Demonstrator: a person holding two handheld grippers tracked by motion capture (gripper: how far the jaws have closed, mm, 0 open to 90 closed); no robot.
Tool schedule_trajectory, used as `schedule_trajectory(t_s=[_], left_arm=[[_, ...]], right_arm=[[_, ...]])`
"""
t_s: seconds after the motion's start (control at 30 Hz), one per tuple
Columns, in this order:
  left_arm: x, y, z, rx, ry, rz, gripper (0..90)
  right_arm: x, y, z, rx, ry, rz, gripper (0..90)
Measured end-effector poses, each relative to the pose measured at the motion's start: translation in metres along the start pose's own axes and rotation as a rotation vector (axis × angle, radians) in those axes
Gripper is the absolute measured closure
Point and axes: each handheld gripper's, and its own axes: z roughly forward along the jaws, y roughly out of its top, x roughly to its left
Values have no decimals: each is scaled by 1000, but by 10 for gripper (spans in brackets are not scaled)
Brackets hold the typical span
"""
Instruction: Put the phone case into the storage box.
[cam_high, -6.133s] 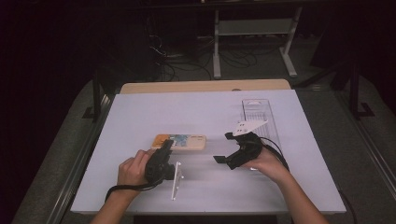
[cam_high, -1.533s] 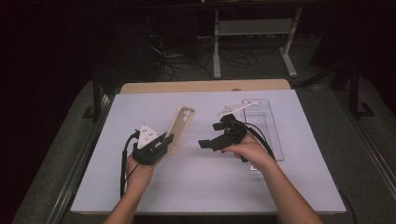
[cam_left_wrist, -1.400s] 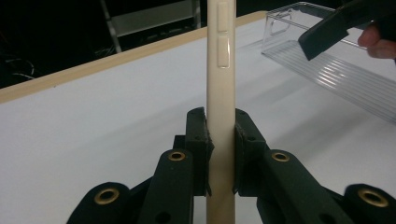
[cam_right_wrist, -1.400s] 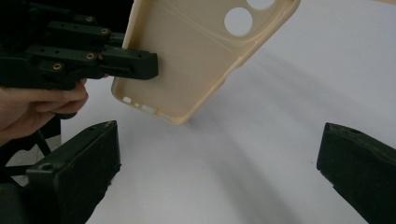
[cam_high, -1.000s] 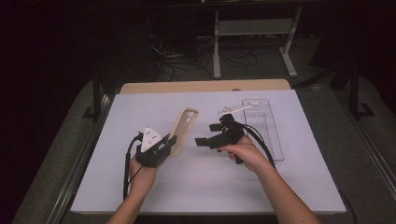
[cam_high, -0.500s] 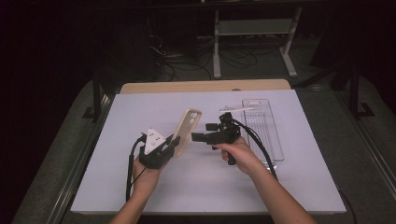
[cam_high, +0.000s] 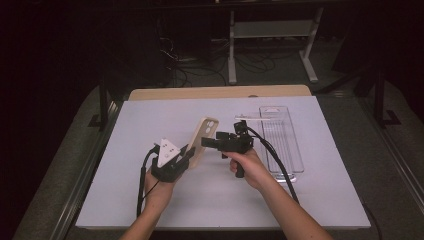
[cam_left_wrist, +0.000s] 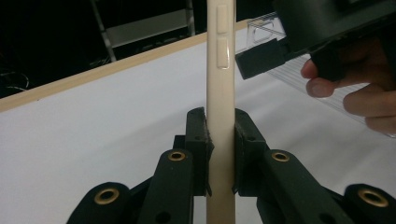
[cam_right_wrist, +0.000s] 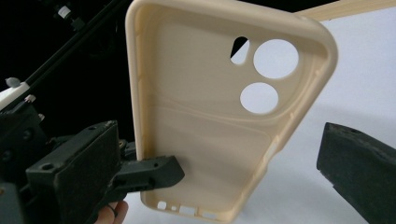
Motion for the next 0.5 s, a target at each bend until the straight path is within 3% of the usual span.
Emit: schedule_trajectory(t_s=[0.2, 0.5], left_arm=[[-5, 1, 1, 0, -7, -10, 787], [-9, 1, 3, 3, -13, 19, 786]], right_arm=[[-1, -2, 2, -28, 4, 12, 0], [0, -5, 7, -37, 5, 16, 0]])
